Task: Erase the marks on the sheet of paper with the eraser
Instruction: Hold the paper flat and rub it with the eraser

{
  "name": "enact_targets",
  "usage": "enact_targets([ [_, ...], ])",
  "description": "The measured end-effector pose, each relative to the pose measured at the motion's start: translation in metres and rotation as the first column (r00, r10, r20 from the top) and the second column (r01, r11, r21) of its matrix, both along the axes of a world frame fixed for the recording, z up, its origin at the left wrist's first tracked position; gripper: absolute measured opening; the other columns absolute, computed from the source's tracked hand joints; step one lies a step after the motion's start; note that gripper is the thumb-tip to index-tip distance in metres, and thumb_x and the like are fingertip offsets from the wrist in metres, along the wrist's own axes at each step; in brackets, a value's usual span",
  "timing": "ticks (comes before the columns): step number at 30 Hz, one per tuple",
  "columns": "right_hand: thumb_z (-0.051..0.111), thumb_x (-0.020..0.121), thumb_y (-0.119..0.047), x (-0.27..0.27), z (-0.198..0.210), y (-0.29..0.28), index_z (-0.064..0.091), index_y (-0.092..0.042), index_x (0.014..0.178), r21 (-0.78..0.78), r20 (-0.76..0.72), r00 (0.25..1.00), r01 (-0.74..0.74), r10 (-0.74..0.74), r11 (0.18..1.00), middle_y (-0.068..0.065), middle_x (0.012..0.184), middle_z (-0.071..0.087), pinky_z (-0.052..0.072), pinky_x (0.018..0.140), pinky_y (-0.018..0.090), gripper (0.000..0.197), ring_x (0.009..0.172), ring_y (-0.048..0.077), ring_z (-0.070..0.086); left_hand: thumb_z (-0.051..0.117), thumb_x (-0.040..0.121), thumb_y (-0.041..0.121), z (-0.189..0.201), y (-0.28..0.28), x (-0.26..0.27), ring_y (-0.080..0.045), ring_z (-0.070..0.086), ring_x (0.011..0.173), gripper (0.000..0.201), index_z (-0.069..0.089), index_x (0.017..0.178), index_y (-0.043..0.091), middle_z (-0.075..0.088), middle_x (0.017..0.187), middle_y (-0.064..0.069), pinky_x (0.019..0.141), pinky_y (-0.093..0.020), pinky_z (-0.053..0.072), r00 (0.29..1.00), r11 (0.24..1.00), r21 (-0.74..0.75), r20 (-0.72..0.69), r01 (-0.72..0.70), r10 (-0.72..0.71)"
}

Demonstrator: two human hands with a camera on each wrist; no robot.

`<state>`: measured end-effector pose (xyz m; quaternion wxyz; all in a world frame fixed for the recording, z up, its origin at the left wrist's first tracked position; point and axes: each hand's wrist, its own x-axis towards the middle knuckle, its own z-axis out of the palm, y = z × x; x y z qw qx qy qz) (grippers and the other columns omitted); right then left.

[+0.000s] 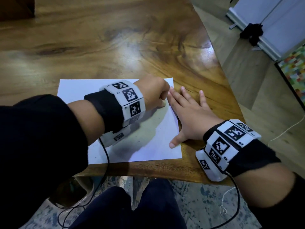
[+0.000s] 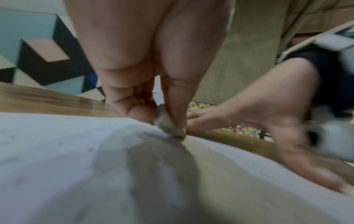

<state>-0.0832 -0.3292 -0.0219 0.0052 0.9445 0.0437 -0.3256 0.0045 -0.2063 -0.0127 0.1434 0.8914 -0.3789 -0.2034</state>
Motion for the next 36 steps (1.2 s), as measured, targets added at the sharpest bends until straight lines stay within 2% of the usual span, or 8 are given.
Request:
enact_targets([
  [2,0.073,0.049,-0.073,-0.001,0.0,-0.001,-0.027,-0.023,0.145,0.02,0.006,1.0,0.011,-0.012,1.0,-0.011,0.15,-0.036,-0.022,0.107,0.057,0.147,0.136,0.016,-0.036,0.06,0.08,0.016,-0.003,0.008,-0.017,-0.016,0.045,0.069,0.005,0.062,0.078,0.012,0.045,0.059,0.007,0.052,-0.024,0.026,0.994,0.995,-0.045,-0.057,0.087,-0.09],
  [6,0.074,0.051,-0.07,-0.003,0.002,0.001,-0.027,-0.023,0.145,0.042,-0.009,0.999,0.032,-0.032,0.999,-0.012,0.15,-0.036,-0.023,0.106,0.056,0.146,0.136,0.018,-0.037,0.06,0.079,0.019,-0.011,0.034,-0.047,-0.021,0.051,0.07,0.009,0.058,0.073,0.012,0.061,0.08,-0.008,0.066,-0.029,0.039,0.927,0.938,0.029,-0.163,0.346,-0.337],
  [12,0.074,0.051,-0.069,-0.002,0.002,0.003,-0.027,-0.024,0.144,0.024,-0.038,0.999,0.039,-0.038,0.999,-0.012,0.148,-0.039,-0.023,0.107,0.057,0.145,0.135,0.021,-0.039,0.058,0.083,0.02,0.002,-0.003,-0.028,-0.026,0.057,0.086,0.016,0.062,0.094,0.009,0.064,0.088,-0.005,0.073,-0.031,0.041,0.985,0.986,0.06,-0.076,0.157,-0.153],
  [19,0.074,0.051,-0.069,-0.004,0.002,0.002,-0.027,-0.021,0.145,0.037,-0.015,0.999,0.034,-0.034,0.999,-0.01,0.15,-0.036,-0.023,0.105,0.056,0.147,0.136,0.02,-0.037,0.06,0.078,0.018,-0.008,0.029,-0.047,-0.023,0.058,0.078,0.007,0.064,0.08,0.012,0.065,0.085,-0.007,0.07,-0.028,0.041,0.927,0.945,0.045,-0.215,0.323,-0.307],
  [24,0.073,0.05,-0.071,-0.001,0.001,0.003,0.009,-0.019,0.152,0.028,-0.041,0.999,0.035,-0.033,0.999,-0.012,0.148,-0.039,-0.024,0.104,0.056,0.131,0.135,0.022,-0.039,0.06,0.079,0.015,-0.003,-0.008,-0.02,-0.025,0.051,0.078,0.01,0.059,0.086,0.008,0.054,0.083,-0.007,0.07,-0.03,0.037,0.988,0.989,-0.015,-0.057,0.144,-0.145],
  [28,0.075,0.049,-0.07,-0.003,-0.001,0.0,-0.026,-0.023,0.145,0.064,-0.022,0.999,0.05,-0.049,0.997,-0.013,0.149,-0.037,-0.022,0.105,0.057,0.147,0.136,0.021,-0.038,0.055,0.08,0.018,-0.012,0.023,-0.044,-0.028,0.054,0.073,0.012,0.061,0.077,0.008,0.061,0.082,-0.012,0.069,-0.034,0.041,0.942,0.948,0.025,-0.125,0.318,-0.312],
  [32,0.075,0.052,-0.068,-0.004,-0.001,0.0,-0.03,-0.023,0.143,0.067,-0.03,0.998,0.051,-0.049,0.996,-0.012,0.148,-0.039,-0.022,0.105,0.056,0.146,0.135,0.021,-0.038,0.063,0.077,0.017,-0.014,0.052,-0.052,-0.021,0.054,0.077,0.007,0.066,0.079,0.011,0.062,0.087,-0.006,0.069,-0.024,0.04,0.891,0.923,0.014,-0.266,0.385,-0.368],
  [36,0.075,0.052,-0.067,-0.003,0.0,0.001,-0.03,-0.024,0.143,0.069,-0.049,0.997,0.062,-0.058,0.996,-0.012,0.148,-0.04,-0.022,0.107,0.056,0.146,0.135,0.021,-0.039,0.064,0.077,0.022,-0.013,0.027,-0.031,-0.021,0.056,0.077,0.01,0.063,0.08,0.013,0.062,0.084,-0.004,0.071,-0.03,0.043,0.943,0.951,-0.027,-0.126,0.308,-0.309],
])
